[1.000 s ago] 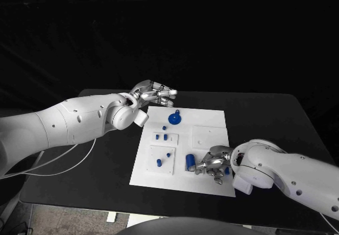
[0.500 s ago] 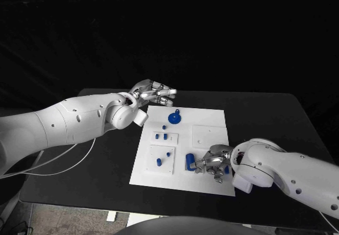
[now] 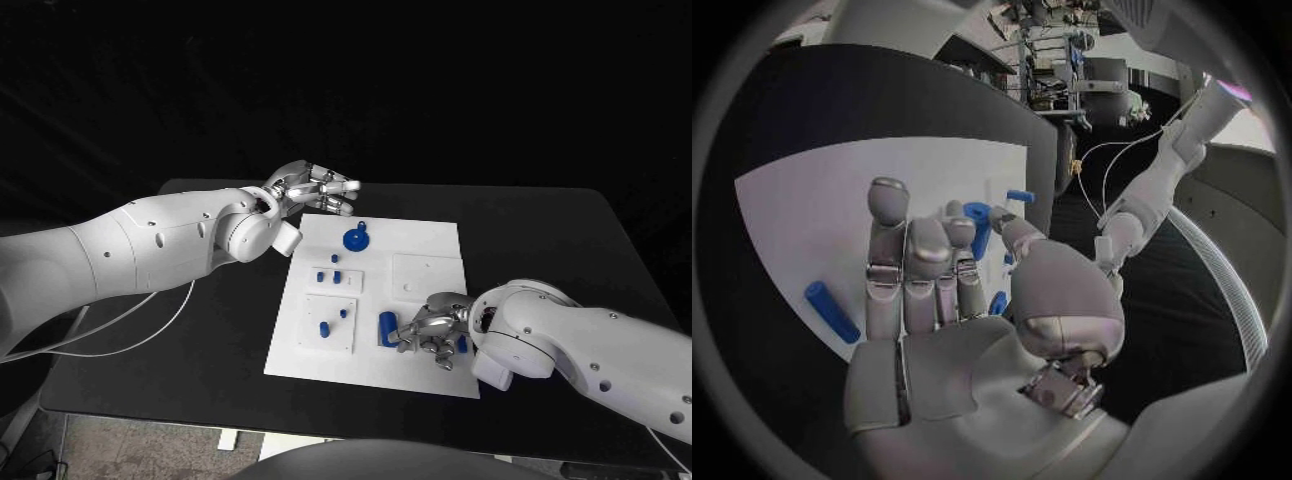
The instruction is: Assemble the parts on the task board
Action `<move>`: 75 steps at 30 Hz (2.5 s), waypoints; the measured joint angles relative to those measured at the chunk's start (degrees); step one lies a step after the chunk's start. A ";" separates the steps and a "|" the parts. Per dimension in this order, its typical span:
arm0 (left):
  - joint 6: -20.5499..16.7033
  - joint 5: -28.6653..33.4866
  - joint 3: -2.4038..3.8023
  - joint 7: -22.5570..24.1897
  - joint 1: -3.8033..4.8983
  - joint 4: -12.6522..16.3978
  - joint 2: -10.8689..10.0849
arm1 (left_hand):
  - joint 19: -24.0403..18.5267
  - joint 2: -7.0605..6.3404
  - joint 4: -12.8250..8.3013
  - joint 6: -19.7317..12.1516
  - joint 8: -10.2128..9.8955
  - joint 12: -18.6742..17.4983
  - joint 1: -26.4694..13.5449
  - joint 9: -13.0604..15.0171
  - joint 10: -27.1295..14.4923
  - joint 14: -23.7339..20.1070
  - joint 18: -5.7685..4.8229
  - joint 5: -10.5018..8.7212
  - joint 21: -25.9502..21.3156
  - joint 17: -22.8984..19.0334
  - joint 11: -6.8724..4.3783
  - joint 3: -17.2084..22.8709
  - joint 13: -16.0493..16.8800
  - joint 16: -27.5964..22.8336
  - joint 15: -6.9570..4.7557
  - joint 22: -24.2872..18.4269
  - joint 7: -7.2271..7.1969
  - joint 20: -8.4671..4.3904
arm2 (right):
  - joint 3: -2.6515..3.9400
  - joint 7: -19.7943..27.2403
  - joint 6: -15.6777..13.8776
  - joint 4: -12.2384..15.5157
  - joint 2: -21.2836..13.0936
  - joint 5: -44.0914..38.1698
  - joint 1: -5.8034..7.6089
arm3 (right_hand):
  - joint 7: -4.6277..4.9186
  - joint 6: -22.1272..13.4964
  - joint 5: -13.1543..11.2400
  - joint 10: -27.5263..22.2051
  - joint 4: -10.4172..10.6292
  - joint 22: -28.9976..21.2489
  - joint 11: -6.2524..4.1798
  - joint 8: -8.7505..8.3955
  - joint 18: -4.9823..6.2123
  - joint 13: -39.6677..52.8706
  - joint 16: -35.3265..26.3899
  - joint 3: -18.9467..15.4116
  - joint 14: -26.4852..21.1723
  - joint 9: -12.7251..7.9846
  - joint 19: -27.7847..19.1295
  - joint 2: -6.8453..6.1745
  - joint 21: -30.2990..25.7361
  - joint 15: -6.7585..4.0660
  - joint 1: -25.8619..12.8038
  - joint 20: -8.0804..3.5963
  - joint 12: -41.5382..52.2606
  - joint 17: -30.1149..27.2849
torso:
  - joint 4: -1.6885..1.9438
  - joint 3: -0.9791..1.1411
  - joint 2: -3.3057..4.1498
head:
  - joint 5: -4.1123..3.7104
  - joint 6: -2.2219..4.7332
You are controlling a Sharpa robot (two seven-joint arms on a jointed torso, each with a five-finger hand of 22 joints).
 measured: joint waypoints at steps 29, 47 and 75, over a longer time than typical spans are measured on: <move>0.32 -0.01 -0.02 -0.53 0.00 -0.04 0.00 | 0.00 0.76 0.10 0.00 0.00 0.00 -0.14 0.00 0.00 0.00 0.00 0.24 0.00 0.04 0.00 -0.21 0.00 0.00 0.00 -0.05 0.00 0.00 | -0.07 0.69 0.30 0.07 -0.23 0.49 -0.06 | 0.03 0.57 -9.07 0.40 2.73 0.10 -0.01 -0.01 0.00 0.35 0.00 -18.51 -0.01 1.54 0.00 2.52 0.53 0.02 5.79 0.02 0.00 0.08 | 0.01 0.01 0.00 | -0.10 -0.05; 0.37 -0.02 -0.04 -0.65 0.00 -0.17 0.06 | 0.00 0.90 -0.24 0.00 0.00 0.00 0.00 0.00 0.00 0.00 0.00 0.23 0.00 0.02 0.00 -0.55 -0.01 0.00 0.00 -0.09 0.00 0.00 | 1.34 6.56 1.51 2.02 -4.77 1.90 -0.10 | 0.73 -0.96 -6.65 0.59 1.65 -0.02 0.20 -0.01 0.00 1.44 0.00 -17.47 -0.01 0.38 -0.01 1.27 0.32 0.03 6.20 0.02 0.85 -0.37 | -0.05 0.03 -0.03 | -1.04 0.59; 0.07 -0.42 -0.08 -0.55 0.00 0.51 -0.38 | 0.62 1.36 -0.95 0.67 0.00 0.00 0.45 0.00 3.18 0.54 0.00 0.44 0.23 0.01 -1.13 -1.26 0.04 0.00 -0.53 -0.08 -0.25 -0.62 | 6.21 1.58 5.48 1.66 -15.70 -3.28 0.50 | -0.65 0.85 -5.34 1.01 -3.74 0.47 -0.22 -0.01 0.01 3.53 0.30 -12.29 -0.22 9.01 -0.13 1.34 0.53 -0.19 10.08 -0.08 3.16 0.25 | -0.11 0.08 0.02 | -6.12 2.35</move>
